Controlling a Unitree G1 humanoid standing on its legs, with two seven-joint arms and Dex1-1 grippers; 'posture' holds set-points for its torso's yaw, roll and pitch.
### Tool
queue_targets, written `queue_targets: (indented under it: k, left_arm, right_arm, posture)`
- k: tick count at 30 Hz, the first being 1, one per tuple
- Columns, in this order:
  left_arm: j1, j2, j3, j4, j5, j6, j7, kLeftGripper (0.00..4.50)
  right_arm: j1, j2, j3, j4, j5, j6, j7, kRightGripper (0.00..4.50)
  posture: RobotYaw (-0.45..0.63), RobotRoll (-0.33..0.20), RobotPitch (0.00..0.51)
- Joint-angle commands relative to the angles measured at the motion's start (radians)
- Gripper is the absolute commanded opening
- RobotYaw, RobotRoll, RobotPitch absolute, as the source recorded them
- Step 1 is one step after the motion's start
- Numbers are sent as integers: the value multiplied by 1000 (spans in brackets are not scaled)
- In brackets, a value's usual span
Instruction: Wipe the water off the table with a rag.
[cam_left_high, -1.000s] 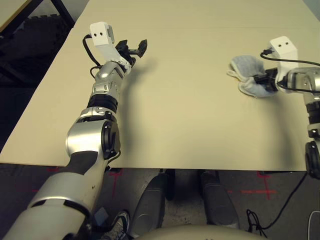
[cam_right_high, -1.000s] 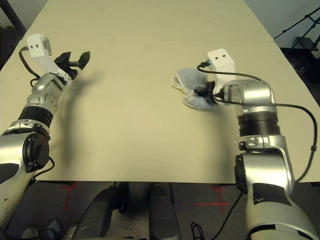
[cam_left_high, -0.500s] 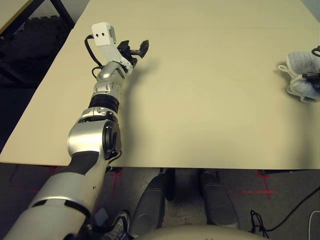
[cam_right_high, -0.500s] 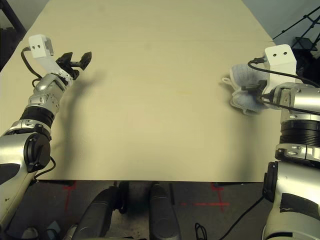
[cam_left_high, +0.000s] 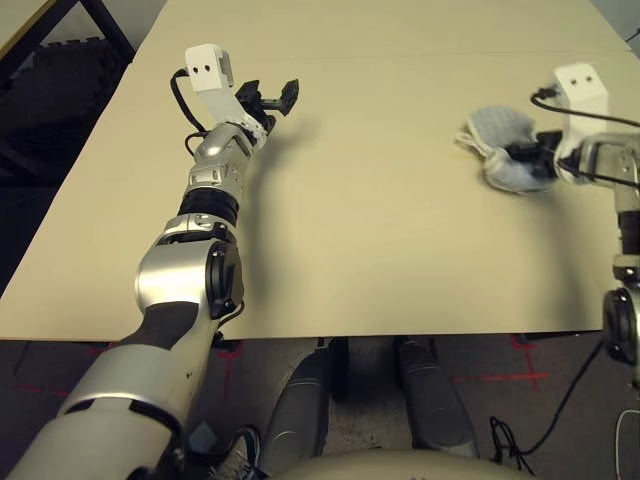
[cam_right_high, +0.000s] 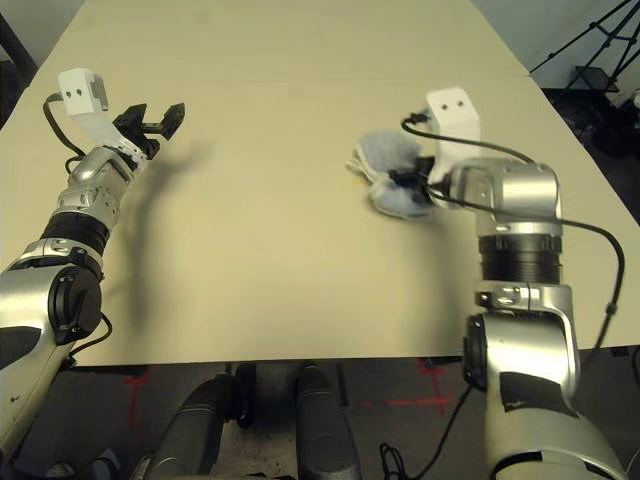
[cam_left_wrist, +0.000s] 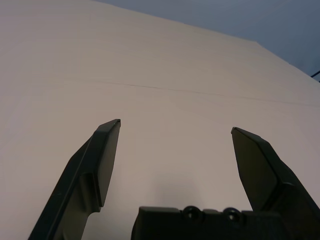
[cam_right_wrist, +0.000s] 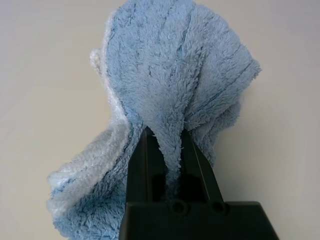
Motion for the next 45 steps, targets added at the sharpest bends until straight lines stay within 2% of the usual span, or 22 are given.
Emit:
queue_targets:
  k: [1, 11, 21, 27, 34, 40, 45]
  left_arm:
    - [10, 2, 4, 7, -1, 9, -1, 4500]
    - [17, 0, 5, 4, -3, 10, 2, 4500]
    - [23, 0, 4, -3, -4, 13, 0, 4500]
    - [21, 0, 5, -1, -4, 14, 0, 4500]
    - [19, -7, 4, -1, -5, 16, -3, 4500]
    - [18, -10, 4, -2, -6, 17, -5, 4500]
    - [19, -10, 3, -3, -5, 18, -5, 4500]
  right_arm:
    - [-12, 17, 45, 78, -12, -31, 27, 85]
    - [-37, 74, 125, 322, -72, -135, 74, 85]
    - [16, -60, 142, 446, -165, -241, 56, 84]
    - [78, -141, 114, 395, -171, -208, 50, 84]
    - [95, -207, 81, 389, -184, -192, 5, 83]
    - [102, -246, -9, 342, -160, -173, -50, 83]
    - [50, -295, -117, 248, -133, -158, -102, 82]
  posture:
    - [-146, 0, 261]
    - [-124, 0, 266]
    - [-120, 0, 271]
    - [-130, 0, 273]
    - [-130, 0, 273]
    - [-129, 0, 270]
    - [-129, 0, 270]
